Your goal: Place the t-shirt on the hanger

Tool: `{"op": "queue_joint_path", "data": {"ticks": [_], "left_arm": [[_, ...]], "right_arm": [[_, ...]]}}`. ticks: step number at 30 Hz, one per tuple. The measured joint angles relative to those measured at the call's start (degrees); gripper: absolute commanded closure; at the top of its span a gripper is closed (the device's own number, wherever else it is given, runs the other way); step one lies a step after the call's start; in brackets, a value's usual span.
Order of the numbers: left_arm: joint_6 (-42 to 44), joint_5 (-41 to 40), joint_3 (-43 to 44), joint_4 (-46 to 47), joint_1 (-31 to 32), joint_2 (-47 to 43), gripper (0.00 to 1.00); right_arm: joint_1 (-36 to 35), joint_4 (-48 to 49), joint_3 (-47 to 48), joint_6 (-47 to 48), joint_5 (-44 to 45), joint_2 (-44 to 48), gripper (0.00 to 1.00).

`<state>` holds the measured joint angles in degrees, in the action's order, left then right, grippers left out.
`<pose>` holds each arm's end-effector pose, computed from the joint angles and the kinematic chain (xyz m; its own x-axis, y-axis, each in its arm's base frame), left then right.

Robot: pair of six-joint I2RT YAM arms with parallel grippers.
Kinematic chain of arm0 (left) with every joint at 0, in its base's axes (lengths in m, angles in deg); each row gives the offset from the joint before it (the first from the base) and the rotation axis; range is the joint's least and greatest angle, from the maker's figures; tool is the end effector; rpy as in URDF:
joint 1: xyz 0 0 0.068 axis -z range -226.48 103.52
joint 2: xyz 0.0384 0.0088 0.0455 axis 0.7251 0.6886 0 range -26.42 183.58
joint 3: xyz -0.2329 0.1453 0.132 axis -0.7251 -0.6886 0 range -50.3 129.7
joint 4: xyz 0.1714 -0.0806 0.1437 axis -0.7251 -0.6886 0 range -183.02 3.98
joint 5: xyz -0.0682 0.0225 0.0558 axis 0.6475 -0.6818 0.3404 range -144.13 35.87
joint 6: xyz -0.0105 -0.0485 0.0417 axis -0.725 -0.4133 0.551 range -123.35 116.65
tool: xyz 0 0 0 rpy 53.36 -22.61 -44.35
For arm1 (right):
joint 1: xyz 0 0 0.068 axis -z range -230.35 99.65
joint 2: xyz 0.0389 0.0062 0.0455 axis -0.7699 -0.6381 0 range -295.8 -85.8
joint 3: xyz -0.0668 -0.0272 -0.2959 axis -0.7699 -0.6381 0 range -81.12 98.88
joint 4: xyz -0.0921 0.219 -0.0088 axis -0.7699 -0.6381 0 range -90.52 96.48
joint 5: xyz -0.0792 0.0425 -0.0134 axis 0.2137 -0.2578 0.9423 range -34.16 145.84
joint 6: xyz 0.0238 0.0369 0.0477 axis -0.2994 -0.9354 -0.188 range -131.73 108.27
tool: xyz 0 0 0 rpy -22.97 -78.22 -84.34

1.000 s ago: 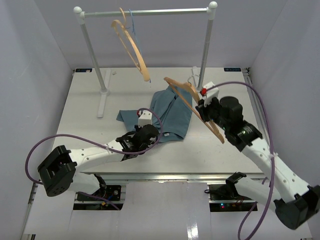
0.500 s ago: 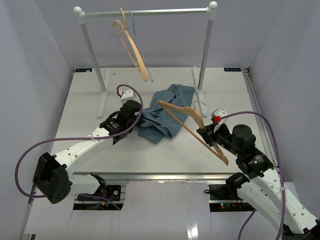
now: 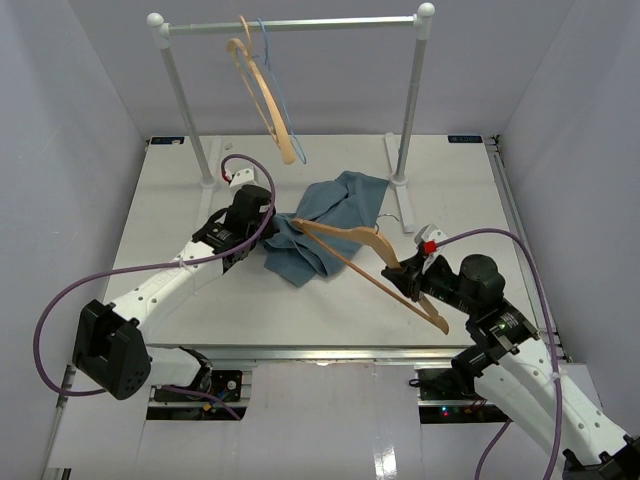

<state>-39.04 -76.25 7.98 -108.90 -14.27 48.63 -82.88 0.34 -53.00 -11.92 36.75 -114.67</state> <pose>0.2336 -0.1247 0.3171 -0.5834 -0.2711 -0.7656 -0.1130 0.9606 -0.2540 0.0765 0.0686 0.2992 -0.1037 -0.0625 -0.9926 -0.7816 0.6223 0.0425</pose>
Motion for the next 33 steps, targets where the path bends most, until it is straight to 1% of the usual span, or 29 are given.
{"op": "queue_joint_path", "data": {"ticks": [5, 10, 14, 24, 33], "left_arm": [[0.28, 0.73, 1.61, -0.59, -1.45, 2.18, 1.0], [0.29, 1.71, 2.09, -0.7, -2.71, 3.14, 1.0], [0.29, 1.93, 2.09, -0.72, -2.79, 3.14, 1.0], [0.33, 2.59, 2.12, -0.74, -3.41, 3.12, 1.0], [0.46, 3.26, 2.12, -0.93, -3.5, 2.13, 1.0]], "right_arm": [[0.0, 1.87, -0.63, -1.18, -2.7, 4.02, 0.92], [-0.11, 3.33, -0.76, -1.81, -4.29, 4.33, 0.92], [-0.11, 3.36, -0.81, -1.95, -4.25, 2.84, 0.92], [-0.11, 3.35, -0.81, -1.75, -3.85, -4.24, 0.92], [-0.39, 5.32, -0.83, -1.73, -3.96, -6.31, 0.92]]}}
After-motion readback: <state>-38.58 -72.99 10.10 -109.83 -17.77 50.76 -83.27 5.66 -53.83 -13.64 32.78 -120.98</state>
